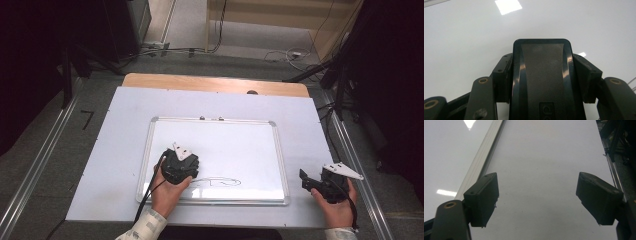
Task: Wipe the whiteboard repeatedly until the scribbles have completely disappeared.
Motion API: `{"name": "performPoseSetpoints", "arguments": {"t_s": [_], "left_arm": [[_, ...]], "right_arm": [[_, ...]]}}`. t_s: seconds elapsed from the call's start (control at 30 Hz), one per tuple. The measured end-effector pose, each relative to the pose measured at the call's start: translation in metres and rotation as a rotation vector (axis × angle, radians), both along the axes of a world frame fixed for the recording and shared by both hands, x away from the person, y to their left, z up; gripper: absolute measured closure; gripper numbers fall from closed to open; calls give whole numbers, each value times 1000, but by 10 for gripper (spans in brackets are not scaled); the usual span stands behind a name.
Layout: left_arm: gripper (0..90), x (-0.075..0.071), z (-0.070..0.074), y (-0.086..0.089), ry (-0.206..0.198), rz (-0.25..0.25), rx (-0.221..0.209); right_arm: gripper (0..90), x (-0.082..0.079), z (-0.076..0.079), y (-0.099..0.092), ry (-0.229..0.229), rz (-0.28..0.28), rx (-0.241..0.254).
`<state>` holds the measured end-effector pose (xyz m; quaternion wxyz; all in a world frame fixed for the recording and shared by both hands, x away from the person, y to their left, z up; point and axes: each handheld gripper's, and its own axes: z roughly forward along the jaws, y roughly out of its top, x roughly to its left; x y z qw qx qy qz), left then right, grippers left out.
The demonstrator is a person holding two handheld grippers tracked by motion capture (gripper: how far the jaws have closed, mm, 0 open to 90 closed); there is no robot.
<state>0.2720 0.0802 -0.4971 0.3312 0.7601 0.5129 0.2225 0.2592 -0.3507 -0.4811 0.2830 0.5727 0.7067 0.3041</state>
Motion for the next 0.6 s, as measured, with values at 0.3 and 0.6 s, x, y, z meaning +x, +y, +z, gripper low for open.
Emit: {"name": "performPoseSetpoints", "arguments": {"t_s": [0.3,0.6], "left_arm": [[411,2,0,-5,-1,-7,3],[411,5,0,-12,-3,-14,3]], "right_arm": [[173,0,0,0,1,-2,1],[173,0,0,0,1,-2,2]]}}
